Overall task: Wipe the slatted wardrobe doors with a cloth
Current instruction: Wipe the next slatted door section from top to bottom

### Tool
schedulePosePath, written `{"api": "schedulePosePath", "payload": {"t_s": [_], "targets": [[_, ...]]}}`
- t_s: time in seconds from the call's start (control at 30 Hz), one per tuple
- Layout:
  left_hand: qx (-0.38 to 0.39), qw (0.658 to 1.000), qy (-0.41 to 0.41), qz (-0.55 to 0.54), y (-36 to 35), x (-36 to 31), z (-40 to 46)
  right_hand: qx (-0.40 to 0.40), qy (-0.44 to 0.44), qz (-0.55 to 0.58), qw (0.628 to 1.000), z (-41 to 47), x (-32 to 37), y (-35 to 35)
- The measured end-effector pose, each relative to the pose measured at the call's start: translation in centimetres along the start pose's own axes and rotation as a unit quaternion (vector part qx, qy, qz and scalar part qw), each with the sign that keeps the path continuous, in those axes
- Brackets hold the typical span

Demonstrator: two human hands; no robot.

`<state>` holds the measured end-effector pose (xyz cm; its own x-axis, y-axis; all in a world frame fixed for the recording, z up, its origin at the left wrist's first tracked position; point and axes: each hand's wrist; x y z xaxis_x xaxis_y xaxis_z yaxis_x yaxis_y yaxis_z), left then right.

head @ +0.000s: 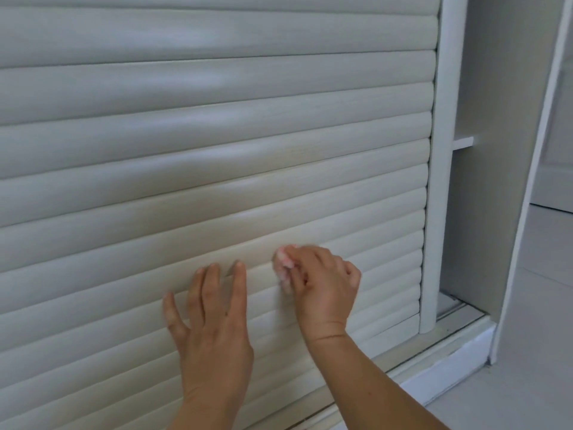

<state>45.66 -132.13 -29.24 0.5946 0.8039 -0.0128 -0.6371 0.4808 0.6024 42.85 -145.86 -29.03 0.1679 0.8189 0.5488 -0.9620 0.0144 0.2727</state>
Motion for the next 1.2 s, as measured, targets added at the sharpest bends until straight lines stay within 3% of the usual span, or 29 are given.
{"api": "schedulePosePath", "payload": {"t_s": [0.1, 0.17, 0.23, 0.3, 0.43, 0.57, 0.63, 0.7, 0.83, 1.1, 1.2], "targets": [[-0.007, 0.999, -0.029, 0.014, 0.5, -0.7, 1.5, 0.004, -0.194, 0.076, 0.978, 2.6, -2.9, 1.1], [-0.008, 0.999, -0.04, 0.025, 0.6, -1.1, 2.2, -0.037, -0.338, 0.158, 0.927, 4.4, -3.5, 2.4], [-0.011, 0.999, -0.04, 0.028, 0.6, -1.3, 2.6, -0.057, -0.4, 0.212, 0.89, 5.4, -3.3, 2.4], [-0.016, 0.999, -0.042, 0.029, 0.6, -1.3, 2.7, -0.088, -0.362, 0.227, 0.9, 5.6, -1.8, 2.0], [-0.022, 0.998, -0.052, 0.035, 0.8, -0.7, 2.8, -0.099, -0.181, 0.123, 0.971, 3.9, 1.4, 0.0], [-0.029, 0.998, -0.045, 0.033, 0.9, -0.8, 2.9, 0.001, 0.026, 0.043, 0.999, 0.4, 3.3, -1.3], [-0.025, 0.998, -0.049, 0.034, 0.8, -1.2, 2.8, 0.047, 0.053, 0.018, 0.997, -0.1, 2.2, -1.4], [-0.015, 0.997, -0.069, 0.039, 0.6, -1.7, 2.9, 0.082, 0.019, 0.0, 0.996, 0.8, 0.7, -0.4], [0.0, 0.994, -0.095, 0.049, 0.2, -2.6, 3.2, 0.146, -0.14, 0.008, 0.979, 4.0, -3.3, 1.4], [0.011, 0.996, -0.076, 0.054, -0.2, -3.9, 3.4, 0.086, -0.222, 0.053, 0.97, 8.9, -8.8, 4.1], [0.022, 0.995, -0.08, 0.06, -0.1, -3.9, 3.2, 0.068, -0.32, 0.092, 0.94, 9.6, -11.1, 4.7]]}}
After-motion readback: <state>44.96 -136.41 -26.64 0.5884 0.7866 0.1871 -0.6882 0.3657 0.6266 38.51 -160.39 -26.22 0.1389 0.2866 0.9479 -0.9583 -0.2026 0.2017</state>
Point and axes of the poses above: each hand's wrist, its own z-axis towards the middle knuckle, its own y-axis out of the back of the hand, x = y × z, and after that the axes turned 1 degree about -z, right-handed
